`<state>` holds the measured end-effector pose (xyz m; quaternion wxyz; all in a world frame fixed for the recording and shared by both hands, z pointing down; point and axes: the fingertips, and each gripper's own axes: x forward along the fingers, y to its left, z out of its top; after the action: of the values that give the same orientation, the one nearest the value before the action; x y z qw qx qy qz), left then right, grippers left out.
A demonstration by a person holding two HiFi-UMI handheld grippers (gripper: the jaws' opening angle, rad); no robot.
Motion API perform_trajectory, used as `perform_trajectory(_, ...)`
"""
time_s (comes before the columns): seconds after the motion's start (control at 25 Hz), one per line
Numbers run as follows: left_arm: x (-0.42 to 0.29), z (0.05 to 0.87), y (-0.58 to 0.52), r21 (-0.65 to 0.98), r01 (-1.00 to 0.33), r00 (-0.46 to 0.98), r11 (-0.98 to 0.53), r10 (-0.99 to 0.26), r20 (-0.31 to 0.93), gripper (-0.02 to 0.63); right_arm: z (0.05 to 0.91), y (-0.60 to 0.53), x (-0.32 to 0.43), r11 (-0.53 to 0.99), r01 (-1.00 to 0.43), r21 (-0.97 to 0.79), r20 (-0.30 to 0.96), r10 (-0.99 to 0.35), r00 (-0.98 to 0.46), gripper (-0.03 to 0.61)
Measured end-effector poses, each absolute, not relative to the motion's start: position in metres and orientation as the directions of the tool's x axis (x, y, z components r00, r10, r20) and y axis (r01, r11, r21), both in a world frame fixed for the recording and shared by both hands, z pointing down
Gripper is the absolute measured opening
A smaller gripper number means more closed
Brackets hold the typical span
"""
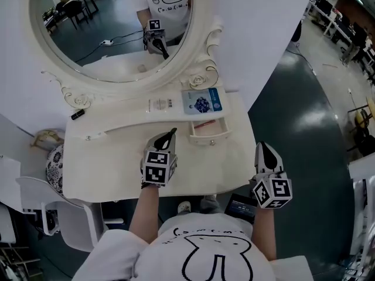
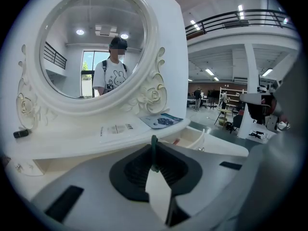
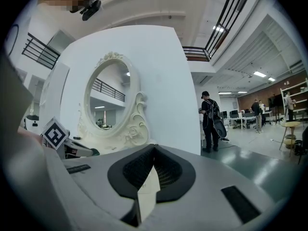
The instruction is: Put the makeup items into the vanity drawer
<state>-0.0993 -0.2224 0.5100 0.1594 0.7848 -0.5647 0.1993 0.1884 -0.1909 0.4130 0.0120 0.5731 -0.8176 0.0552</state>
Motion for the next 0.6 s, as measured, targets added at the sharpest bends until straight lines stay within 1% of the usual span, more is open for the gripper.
perform_trajectory(0.24, -0.089, 0.501, -0.233, 0.022, -0.948, 0.292, -0.317, -0.841, 0.455, 0.041, 0.420, -0.196, 0.201, 0.337, -0.938, -0.080, 0.095, -0.934, -0.344, 0.014)
perform_trajectory(0.6, -0.040, 0.501, -0.256, 0.017, -0.919, 0.360, -0.394, -0.819, 0.447, 0.041, 0.425, -0.201, 0.241, 0.284, -0.955, -0.090, 0.106, -0.950, -0.293, 0.014)
